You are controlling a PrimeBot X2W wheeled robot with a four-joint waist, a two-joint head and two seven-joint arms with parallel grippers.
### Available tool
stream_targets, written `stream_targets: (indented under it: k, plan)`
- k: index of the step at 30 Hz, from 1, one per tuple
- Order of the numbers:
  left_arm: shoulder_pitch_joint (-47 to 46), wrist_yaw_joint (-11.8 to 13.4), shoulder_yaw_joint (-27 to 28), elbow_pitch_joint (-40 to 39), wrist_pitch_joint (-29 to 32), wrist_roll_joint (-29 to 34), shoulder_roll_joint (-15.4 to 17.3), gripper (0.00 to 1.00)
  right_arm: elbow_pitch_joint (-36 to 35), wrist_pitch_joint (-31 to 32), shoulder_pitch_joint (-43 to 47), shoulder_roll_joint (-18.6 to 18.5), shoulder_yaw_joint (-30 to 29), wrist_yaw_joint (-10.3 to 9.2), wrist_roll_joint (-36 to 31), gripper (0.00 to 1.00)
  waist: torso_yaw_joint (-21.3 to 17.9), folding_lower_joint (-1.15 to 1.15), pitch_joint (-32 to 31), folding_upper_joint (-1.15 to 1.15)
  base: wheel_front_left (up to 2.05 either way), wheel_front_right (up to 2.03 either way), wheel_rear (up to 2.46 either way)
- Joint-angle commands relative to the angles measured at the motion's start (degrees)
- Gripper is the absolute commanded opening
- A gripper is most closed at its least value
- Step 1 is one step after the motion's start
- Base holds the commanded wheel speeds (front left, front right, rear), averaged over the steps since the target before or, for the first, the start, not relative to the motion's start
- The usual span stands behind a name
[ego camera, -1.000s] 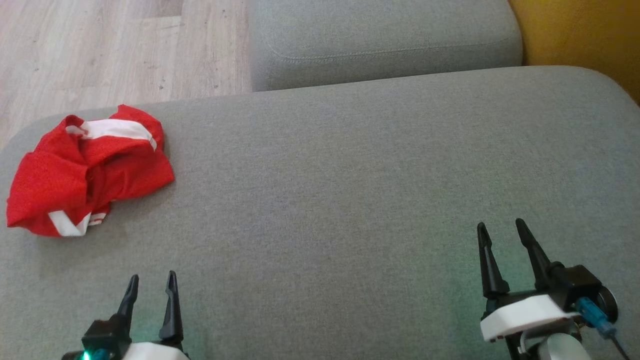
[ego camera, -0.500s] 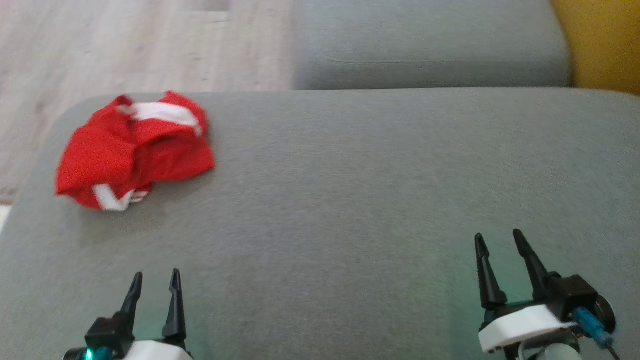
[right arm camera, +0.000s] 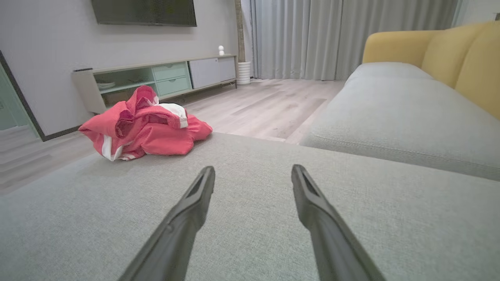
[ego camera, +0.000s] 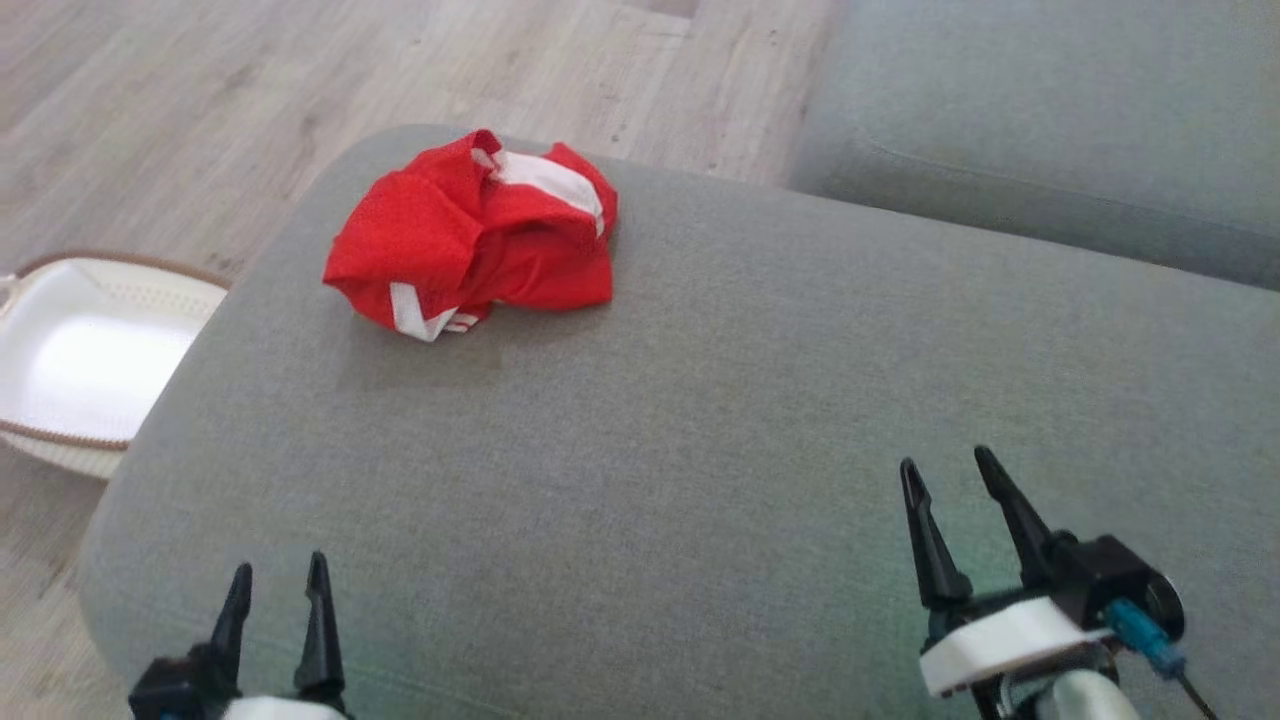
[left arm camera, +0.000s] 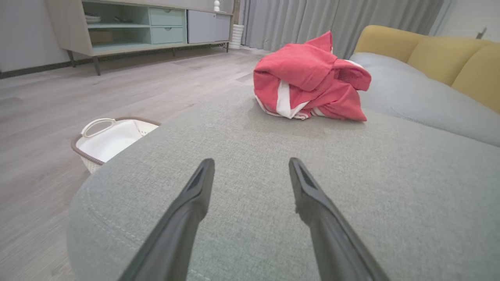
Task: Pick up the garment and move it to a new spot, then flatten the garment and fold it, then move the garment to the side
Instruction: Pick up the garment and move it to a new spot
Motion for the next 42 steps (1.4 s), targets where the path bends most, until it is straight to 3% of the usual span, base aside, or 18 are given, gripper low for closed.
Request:
stream_targets:
  k: [1, 6, 11, 14, 20, 29, 40, 42]
  plan:
    - [-3.70, -0.35, 1.91, -3.00, 0.21, -1.30, 0.39, 1.00, -1.89, -0.62, -3.46, -0.33, 1.54, 0.44, -0.49, 1.00, -0.12, 0.01, 2.12, 0.00, 0.00, 0.00, 0.00]
    - [-11.21, -1.27, 0.98, -7.84, 6.54, -6.32, 2.97, 1.00, -3.09, -0.62, -6.07, -0.40, 2.14, 0.44, -2.06, 1.00, -2.18, 0.01, 7.83, 0.00, 0.00, 0.00, 0.00]
    - [-23.10, -1.54, -0.05, -10.07, 14.32, -12.02, 9.17, 1.00, -4.37, -0.62, -9.84, -1.48, 2.48, 0.44, -3.84, 1.00, -4.82, 0.01, 15.25, 0.00, 0.00, 0.00, 0.00]
    - [-30.90, -1.57, -0.88, -8.19, 18.54, -16.76, 12.46, 1.00, -5.29, -0.62, -12.26, -2.28, 2.70, 0.44, -4.62, 1.00, -6.30, 0.01, 19.24, 0.00, 0.00, 0.00, 0.00]
    - [-43.91, -1.58, -3.74, -0.74, 24.71, -19.94, 18.73, 1.00, -7.06, -0.62, -15.56, -3.14, 2.96, 0.44, -5.87, 1.00, -8.91, 0.01, 25.20, 0.00, 0.00, 0.00, 0.00]
    - [-55.06, -1.59, -8.04, 13.43, 28.28, -22.25, 21.26, 1.00, -7.51, -0.62, -16.37, -3.57, 4.51, 0.44, -6.65, 1.00, -12.92, 0.01, 27.48, 0.00, 0.00, 0.00, 0.00]
    - [-58.59, -1.59, -13.21, 27.35, 32.84, -20.89, 23.72, 1.00, -7.96, -0.62, -15.38, -3.55, 4.98, 0.44, -6.97, 1.00, -16.26, 0.01, 27.03, 0.00, 0.00, 0.00, 0.00]
    - [-58.89, -1.59, -14.05, 28.37, 32.55, -21.17, 23.68, 0.21, -7.88, -0.62, -15.21, -3.32, 4.87, 0.44, -6.87, 1.00, -16.61, 0.01, 26.55, 0.00, 0.00, 0.00, 0.00]
